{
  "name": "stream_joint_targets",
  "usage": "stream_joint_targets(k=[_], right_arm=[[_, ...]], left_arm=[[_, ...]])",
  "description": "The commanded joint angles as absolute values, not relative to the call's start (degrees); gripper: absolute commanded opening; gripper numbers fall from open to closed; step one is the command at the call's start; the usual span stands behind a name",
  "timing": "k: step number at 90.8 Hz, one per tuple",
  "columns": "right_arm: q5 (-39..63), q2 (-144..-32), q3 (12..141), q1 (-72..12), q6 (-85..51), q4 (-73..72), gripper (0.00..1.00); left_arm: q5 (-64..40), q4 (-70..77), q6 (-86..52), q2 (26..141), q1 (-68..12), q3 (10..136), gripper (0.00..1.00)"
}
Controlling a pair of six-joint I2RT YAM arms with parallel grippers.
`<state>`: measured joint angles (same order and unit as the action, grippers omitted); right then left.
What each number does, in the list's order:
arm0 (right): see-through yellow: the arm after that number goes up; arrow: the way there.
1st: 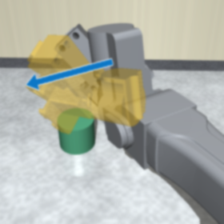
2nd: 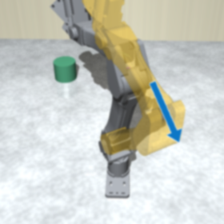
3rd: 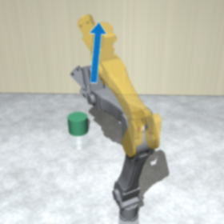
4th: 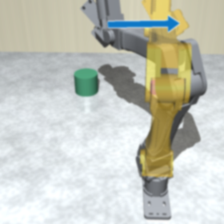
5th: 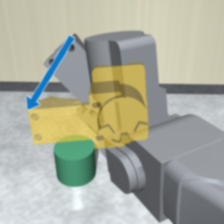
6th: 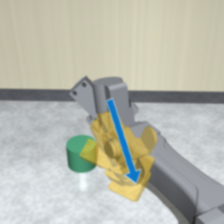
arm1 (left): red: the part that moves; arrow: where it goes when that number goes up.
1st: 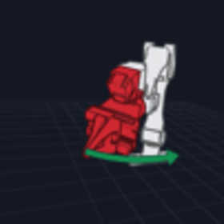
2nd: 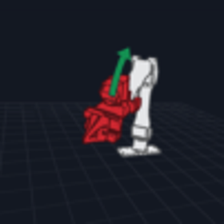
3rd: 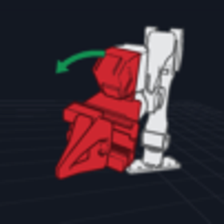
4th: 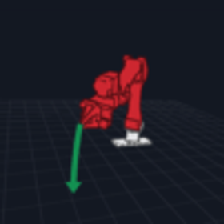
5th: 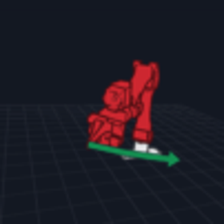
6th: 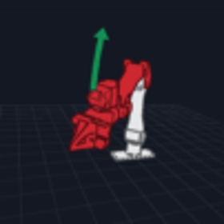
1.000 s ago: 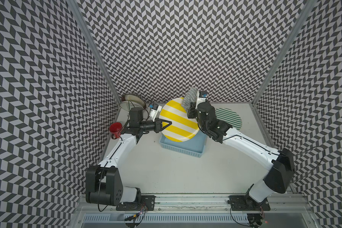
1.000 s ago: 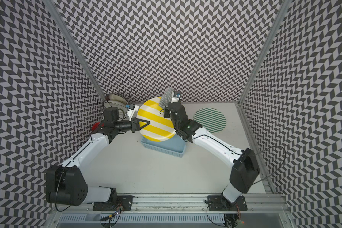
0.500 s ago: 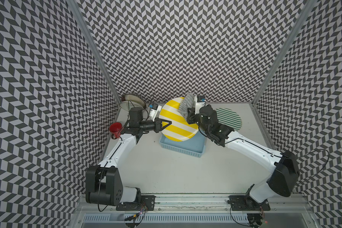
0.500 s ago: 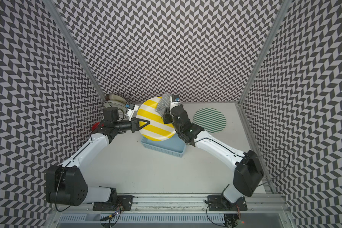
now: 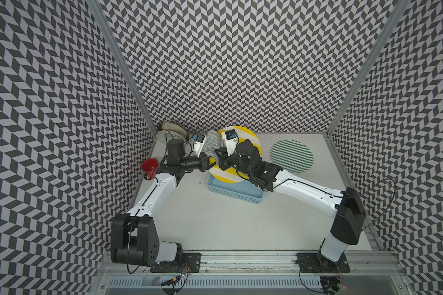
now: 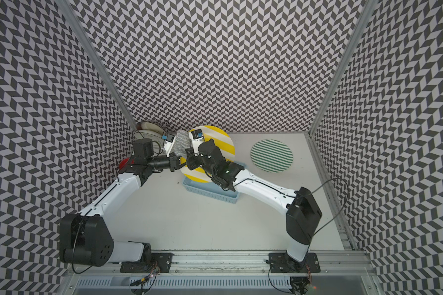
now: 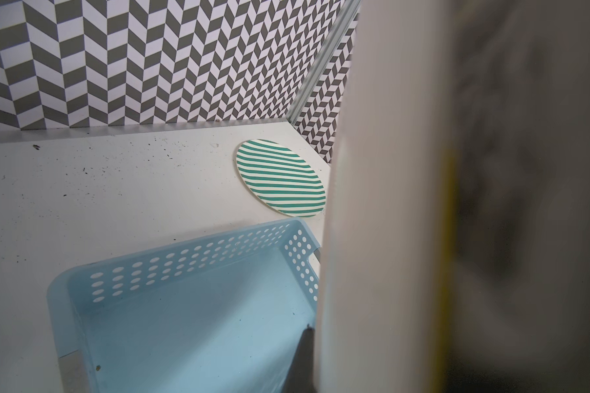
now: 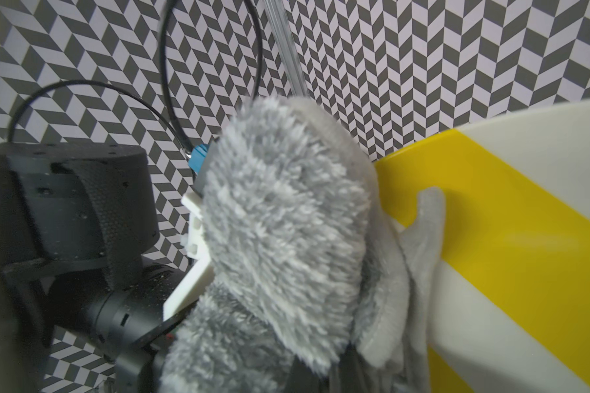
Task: Wipe the wet plate dry
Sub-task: Wipe the plate with towel.
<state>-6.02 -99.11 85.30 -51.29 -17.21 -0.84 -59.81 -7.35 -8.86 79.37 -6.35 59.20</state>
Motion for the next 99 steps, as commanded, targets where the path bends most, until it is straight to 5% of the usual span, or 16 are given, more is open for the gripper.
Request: stream_joint_targets(k=[1, 40, 78, 99], right_arm=[[-6.01, -95.62, 79.50, -46.57, -21.69, -0.13, 0.00], [-2.43, -84.07, 62.35, -36.92, -22.66, 0.24, 0.00], [0.08, -93.81, 70.50, -54.82, -17.30, -1.73, 0.00], [-1.06, -97.06, 72.98, -57.39, -18.18, -1.32, 0.00]], left_arm=[[-64.95, -2.26, -7.68, 76.96, -7.29, 59.76, 0.00], [-64.97, -2.15, -7.84, 76.99, -7.28, 59.94, 0.00], [-64.69, -2.02, -7.97, 76.90, -7.23, 59.79, 0.00], [-64.69, -1.98, -8.04, 76.87, -7.24, 59.75, 0.00]])
